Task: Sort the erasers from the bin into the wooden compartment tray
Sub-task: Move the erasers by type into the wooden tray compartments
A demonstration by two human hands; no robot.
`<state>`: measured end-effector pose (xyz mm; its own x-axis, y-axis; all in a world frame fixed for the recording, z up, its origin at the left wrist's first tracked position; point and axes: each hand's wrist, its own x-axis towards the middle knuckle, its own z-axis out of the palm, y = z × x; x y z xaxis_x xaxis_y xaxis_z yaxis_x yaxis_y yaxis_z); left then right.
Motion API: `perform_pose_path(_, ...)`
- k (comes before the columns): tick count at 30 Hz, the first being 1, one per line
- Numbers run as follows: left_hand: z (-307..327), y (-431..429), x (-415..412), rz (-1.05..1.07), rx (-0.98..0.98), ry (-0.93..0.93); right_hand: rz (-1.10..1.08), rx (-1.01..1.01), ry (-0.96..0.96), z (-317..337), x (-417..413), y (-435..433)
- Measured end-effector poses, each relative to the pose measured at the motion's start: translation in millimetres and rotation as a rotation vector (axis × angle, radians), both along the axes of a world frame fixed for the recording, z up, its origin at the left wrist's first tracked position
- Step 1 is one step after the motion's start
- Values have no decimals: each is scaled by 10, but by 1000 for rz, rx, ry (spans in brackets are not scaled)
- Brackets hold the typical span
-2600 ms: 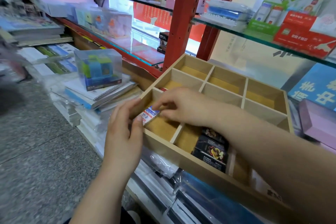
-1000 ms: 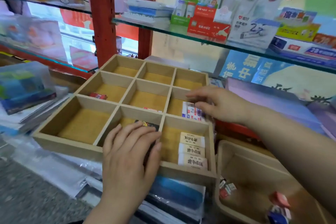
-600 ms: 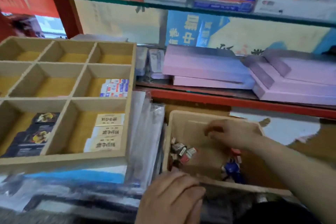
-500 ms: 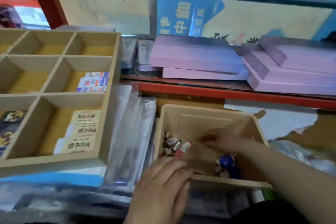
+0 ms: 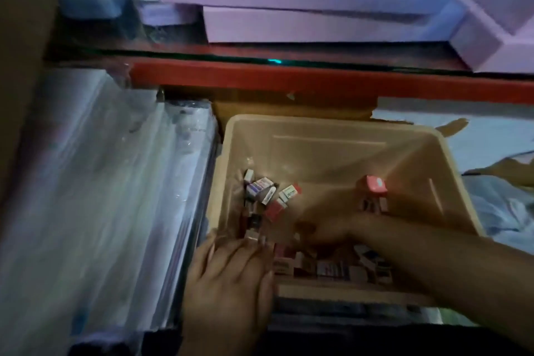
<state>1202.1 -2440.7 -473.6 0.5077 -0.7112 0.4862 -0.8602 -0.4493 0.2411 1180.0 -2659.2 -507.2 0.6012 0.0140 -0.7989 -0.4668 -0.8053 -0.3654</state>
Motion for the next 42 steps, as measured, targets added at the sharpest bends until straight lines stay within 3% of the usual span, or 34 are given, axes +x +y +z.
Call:
perform_pose_path(5, -37, -13, -19, 20, -33, 4, -47, 133, -232, -194, 53, 61)
perform_pose_path(10, -38, -31, -36, 47, -41, -6, -61, 274, -258, -243, 69, 98)
perform_pose_path(13, -37, -30, -48, 55, -36, 9, -190, 373, -155, -219, 57, 119)
perform_pose_path(16, -30, -24, -37, 43, -38, 14, -198, 310, 13, -147, 82, 19)
perform_pose_path(20, -10, -19, -32, 38, -27, 22, -265, 81, 216, -29, -35, -274)
perform_pose_path(24, -2, -14, -40, 35, -21, 20, -160, 111, 394, -25, -137, -199)
perform_pose_path(33, -21, -24, -44, 38, -34, -1, -211, 153, 388, -99, -71, -152)
perform_pose_path(42, -32, -20, -43, 41, -40, 3, -95, 190, 362, -14, -85, 11)
